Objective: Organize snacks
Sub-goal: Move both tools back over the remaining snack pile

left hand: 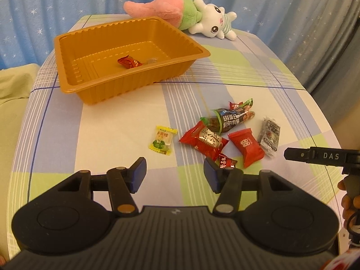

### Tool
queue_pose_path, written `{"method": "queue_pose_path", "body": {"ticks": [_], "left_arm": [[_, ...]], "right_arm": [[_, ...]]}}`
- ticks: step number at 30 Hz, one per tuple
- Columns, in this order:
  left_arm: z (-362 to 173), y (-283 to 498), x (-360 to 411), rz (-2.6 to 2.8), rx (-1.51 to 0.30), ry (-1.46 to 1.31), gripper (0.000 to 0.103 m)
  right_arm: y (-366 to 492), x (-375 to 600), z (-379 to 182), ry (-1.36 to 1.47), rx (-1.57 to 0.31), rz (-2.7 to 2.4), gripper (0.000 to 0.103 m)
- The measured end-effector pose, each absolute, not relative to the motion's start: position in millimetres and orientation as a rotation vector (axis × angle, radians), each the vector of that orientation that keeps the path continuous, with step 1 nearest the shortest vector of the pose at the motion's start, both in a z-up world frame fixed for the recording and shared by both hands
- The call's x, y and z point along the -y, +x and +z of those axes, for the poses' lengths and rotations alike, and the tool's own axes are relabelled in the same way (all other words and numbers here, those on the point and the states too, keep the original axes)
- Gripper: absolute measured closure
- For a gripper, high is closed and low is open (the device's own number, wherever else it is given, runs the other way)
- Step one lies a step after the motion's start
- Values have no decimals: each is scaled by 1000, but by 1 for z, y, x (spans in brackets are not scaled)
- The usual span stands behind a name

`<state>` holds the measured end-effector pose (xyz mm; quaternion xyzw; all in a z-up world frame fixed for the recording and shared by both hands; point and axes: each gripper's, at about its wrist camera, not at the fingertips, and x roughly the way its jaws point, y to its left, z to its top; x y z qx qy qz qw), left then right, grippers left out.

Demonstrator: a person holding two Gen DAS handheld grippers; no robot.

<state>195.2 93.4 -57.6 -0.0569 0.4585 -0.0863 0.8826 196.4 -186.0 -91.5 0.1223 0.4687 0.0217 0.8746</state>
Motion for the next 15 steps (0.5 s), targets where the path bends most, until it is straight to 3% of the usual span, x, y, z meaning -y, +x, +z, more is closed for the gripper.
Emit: {"method": "queue_pose_path", "body": {"ticks": [15], "left_arm": [[-55,195,-93,-92,-949,-101,45]], "right_arm": [[234,179,-101,219,-981,117,27]]}}
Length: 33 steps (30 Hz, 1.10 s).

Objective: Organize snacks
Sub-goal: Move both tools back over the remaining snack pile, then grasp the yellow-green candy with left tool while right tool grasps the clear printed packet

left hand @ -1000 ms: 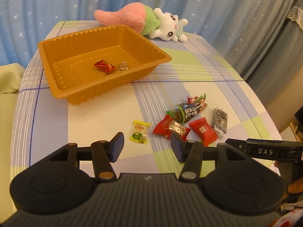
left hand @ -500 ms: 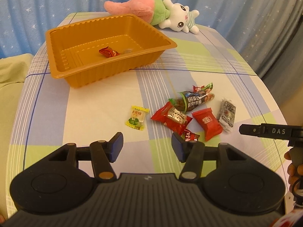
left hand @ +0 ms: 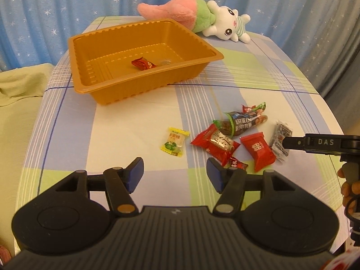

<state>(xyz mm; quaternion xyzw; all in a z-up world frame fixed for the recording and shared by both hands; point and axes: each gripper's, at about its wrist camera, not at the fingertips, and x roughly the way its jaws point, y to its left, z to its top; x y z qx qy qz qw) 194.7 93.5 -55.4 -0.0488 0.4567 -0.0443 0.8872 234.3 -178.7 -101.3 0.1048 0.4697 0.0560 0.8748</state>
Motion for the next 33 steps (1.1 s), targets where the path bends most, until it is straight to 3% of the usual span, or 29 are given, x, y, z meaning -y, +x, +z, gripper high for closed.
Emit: {"method": "queue_pose_path", "body": {"ticks": [7,11,18,33], "left_arm": [[-58,194,-100,-61,-957,-106,44],[-59,194,-104,-49,-959,-106,42],[-61,197,-102,-57,-958,-90,42],[-70,206,-89,-107,-961,-25,42]], "right_arm": [[251,172,-110,198,-984,126,28],[258,170,-116,194,-996,114,37],[264,167,-121,172,-985,106,40],[250,177,-128,-26,-965,273,57]]}}
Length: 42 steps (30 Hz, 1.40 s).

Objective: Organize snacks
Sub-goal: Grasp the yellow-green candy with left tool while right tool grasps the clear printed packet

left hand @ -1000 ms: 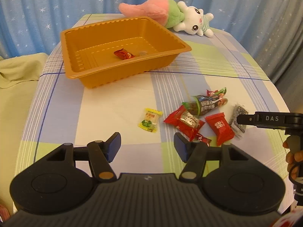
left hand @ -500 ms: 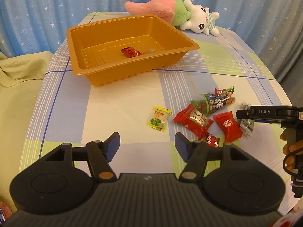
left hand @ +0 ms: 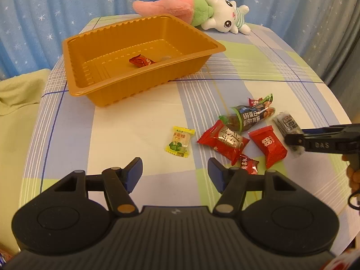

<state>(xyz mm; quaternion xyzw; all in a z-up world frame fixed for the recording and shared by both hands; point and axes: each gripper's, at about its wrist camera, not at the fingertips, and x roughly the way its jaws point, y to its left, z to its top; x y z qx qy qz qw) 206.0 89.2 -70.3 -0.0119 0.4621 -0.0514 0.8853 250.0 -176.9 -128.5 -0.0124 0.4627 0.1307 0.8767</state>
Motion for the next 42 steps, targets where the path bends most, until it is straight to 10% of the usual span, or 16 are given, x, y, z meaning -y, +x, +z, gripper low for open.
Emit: {"method": "queue_pose_path", "body": {"ticks": [19,42], "left_arm": [[-94,238,-84,-155,-965,79,44],[-110,265,-73,-255,-990,143,83]], "right_arm": [[260,172,-132,-67,-940,279,57],[244,182,-125,11,-932,260,65]]}}
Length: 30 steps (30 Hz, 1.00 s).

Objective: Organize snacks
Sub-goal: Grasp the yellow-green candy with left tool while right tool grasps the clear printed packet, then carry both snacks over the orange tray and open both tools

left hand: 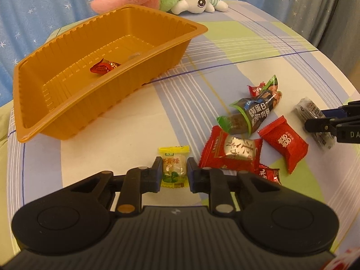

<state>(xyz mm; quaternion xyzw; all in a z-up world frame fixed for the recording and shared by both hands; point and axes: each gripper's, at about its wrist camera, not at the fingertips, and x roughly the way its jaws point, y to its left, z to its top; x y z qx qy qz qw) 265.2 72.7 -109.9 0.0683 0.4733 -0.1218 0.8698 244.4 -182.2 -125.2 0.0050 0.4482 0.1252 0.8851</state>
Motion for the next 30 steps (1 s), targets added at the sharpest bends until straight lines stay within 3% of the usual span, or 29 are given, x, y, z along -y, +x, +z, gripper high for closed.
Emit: {"method": "queue_pose_path", "body": {"ticks": [18,30], "left_arm": [[-52,248,-104,-179,-887,50,83],[-15,280,-149,-15,-814,-40,83]], "right_arm": [[257,144,-78,45,-856,420,65],[304,63,-48,36,-785,620,65]]}}
